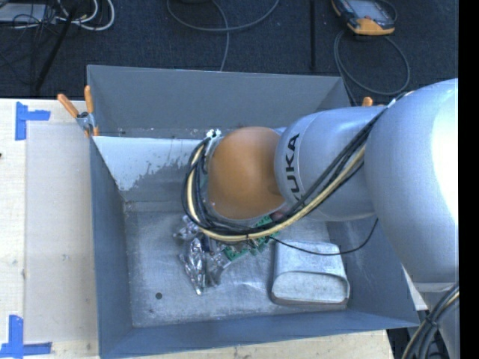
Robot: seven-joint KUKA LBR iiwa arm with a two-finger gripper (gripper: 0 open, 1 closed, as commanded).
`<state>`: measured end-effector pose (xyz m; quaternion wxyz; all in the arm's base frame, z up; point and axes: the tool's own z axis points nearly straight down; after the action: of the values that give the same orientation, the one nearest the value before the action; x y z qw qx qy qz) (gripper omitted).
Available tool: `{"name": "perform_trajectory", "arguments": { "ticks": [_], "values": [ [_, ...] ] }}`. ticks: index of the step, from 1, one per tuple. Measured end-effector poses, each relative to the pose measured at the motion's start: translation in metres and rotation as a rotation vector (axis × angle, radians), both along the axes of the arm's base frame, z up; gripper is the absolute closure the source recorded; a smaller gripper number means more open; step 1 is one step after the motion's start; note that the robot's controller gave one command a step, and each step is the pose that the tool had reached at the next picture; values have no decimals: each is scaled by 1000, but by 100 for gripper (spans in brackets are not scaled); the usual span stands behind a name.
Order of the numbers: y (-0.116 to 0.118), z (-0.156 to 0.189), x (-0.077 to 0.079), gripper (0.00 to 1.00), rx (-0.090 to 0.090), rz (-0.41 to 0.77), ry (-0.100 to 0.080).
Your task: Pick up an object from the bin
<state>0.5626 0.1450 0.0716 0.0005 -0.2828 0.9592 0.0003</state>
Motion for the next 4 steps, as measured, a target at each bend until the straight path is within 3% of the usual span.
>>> {"name": "perform_trajectory", "arguments": {
  "ticks": [1,2,3,4],
  "values": [
    [4,29,1,0,1,165,-2],
    [15,28,6,0,1,336,0],
    [9,1,0,0,2,430,-2],
    [9,1,0,0,1,425,0]
  ]
}}
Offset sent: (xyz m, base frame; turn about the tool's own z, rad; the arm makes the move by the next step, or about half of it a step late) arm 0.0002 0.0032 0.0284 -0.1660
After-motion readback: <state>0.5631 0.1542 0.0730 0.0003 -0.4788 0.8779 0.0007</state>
